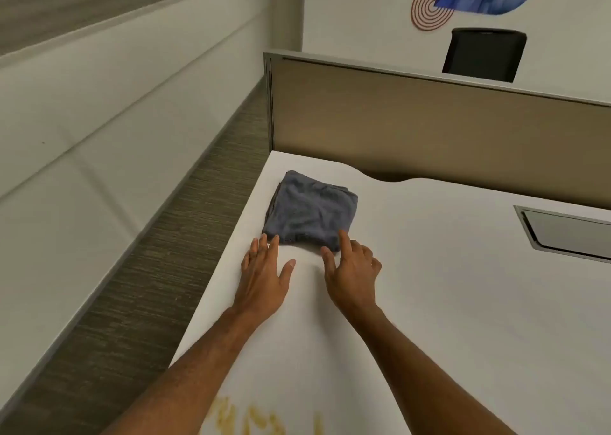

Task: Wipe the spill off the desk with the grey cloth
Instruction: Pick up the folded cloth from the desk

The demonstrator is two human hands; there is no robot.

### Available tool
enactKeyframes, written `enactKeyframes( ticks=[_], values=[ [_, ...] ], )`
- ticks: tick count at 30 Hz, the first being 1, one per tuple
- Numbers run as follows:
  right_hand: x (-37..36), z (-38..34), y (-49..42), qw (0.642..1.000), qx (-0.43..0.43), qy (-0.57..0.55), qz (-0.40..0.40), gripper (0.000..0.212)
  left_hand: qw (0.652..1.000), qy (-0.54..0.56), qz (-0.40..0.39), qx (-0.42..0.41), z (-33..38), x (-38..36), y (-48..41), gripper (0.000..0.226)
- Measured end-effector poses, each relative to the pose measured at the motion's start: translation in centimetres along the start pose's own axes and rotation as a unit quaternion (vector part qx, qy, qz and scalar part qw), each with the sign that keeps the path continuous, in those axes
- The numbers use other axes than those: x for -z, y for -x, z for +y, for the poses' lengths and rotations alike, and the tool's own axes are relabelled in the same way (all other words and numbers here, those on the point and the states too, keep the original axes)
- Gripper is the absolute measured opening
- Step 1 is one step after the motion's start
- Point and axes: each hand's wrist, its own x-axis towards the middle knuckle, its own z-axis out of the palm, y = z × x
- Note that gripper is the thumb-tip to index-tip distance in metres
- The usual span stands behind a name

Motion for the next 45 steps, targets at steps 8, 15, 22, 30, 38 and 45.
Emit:
enactKeyframes(
  ticks=[8,15,22,30,38,45],
  values=[
    [-1.0,-1.1,-3.4,0.967,-0.086,-0.240,0.021,0.054,1.000,0.004,0.009,-0.025,-0.7,-0.6,-0.3,0.071],
    [-1.2,-2.8,-4.5,0.918,-0.162,-0.361,0.038,0.039,0.993,0.110,0.051,-0.009,1.2,0.7,0.5,0.061],
    [-0.3,-3.1,-2.6,0.903,-0.162,-0.392,0.072,0.033,0.859,0.436,0.048,0.263,4.1,1.7,1.1,0.036],
    [1.8,-2.1,1.2,0.851,-0.210,-0.480,0.037,0.029,0.667,0.639,0.013,0.384,5.3,2.4,0.7,0.060],
    [3.0,-0.7,6.3,0.894,-0.167,-0.413,-0.053,0.029,0.690,0.617,0.097,0.365,5.6,2.4,1.8,0.025],
    [3.3,0.0,10.9,0.972,-0.043,-0.231,0.006,0.076,0.683,0.645,0.098,0.329,6.1,3.2,4.0,0.014]
  ],
)
